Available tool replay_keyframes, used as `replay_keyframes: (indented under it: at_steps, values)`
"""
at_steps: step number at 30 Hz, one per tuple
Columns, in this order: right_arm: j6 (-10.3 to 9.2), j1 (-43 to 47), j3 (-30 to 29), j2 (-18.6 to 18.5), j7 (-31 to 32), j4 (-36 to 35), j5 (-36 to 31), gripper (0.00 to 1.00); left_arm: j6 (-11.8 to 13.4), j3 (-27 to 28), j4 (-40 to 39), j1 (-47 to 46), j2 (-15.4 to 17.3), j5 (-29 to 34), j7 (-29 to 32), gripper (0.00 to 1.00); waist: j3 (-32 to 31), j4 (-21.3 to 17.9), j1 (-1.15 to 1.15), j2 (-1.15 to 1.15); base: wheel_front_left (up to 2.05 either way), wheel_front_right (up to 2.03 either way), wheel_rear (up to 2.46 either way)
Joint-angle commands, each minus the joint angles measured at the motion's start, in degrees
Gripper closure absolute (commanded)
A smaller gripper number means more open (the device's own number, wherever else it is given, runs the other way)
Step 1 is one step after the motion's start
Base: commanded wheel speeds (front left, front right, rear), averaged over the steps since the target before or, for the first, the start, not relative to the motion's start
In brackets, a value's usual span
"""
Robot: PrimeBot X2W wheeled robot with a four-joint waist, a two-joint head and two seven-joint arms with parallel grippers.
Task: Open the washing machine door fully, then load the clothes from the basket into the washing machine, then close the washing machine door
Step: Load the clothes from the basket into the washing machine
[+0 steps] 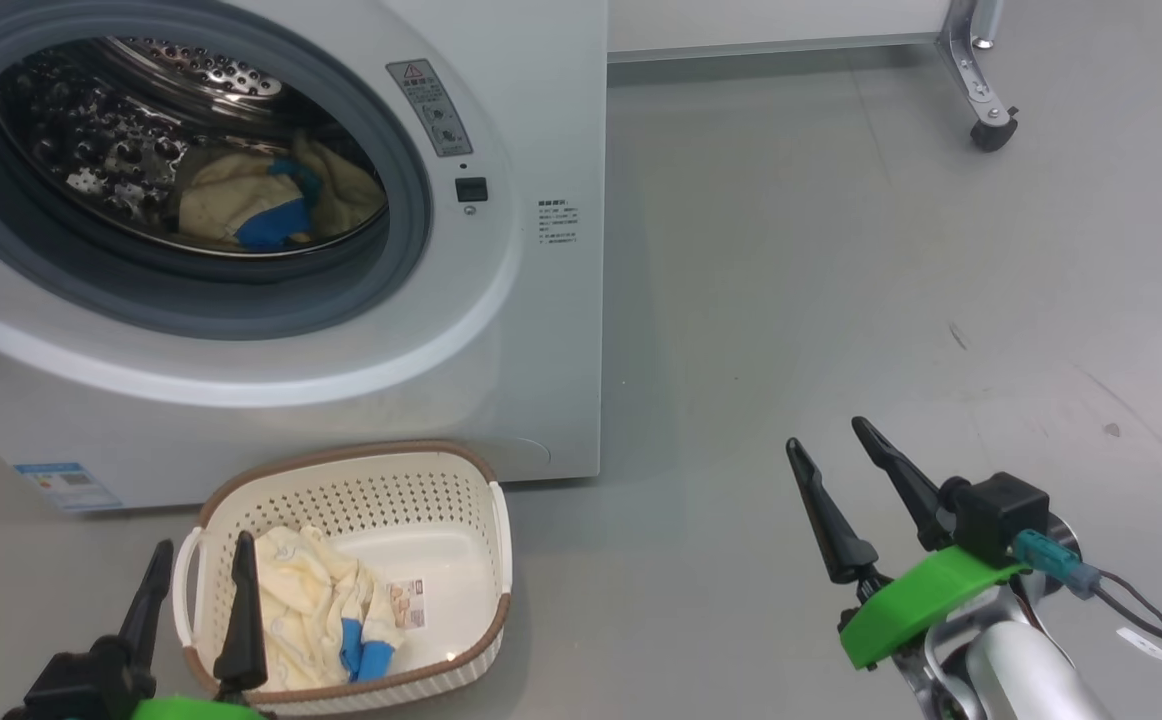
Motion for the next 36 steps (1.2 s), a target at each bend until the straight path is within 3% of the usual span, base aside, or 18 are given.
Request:
replay_keyframes:
  at_steps: [1,13,26,36]
  values:
    - [-0.16,-1.3,0.9,-0.4,-0.5,-1.7,0.0,0.00,-0.2,2.3,-1.4,-2.2,0.4,0.5,-0.4,0.00,0.1,0.0,0.00,0.00,0.00,0.00,0.00]
    - [-0.16,-1.9,0.6,-0.6,-0.5,-1.7,-0.1,0.00,-0.3,1.3,0.0,-3.9,0.2,0.8,-0.4,0.00,3.1,0.4,0.00,0.00,0.00,0.00,0.00]
    - [-0.16,-4.4,0.0,-1.3,-0.5,-3.0,-1.0,0.00,-0.4,-2.5,5.1,-11.5,1.3,0.9,-0.4,0.00,12.2,0.4,0.00,0.00,0.00,0.00,0.00]
    - [-0.16,-7.8,-0.6,-2.3,-0.5,-5.6,-2.3,0.00,-0.4,-6.5,18.3,-24.1,2.9,-2.1,0.6,0.00,24.0,0.4,0.00,0.00,0.00,0.00,0.00]
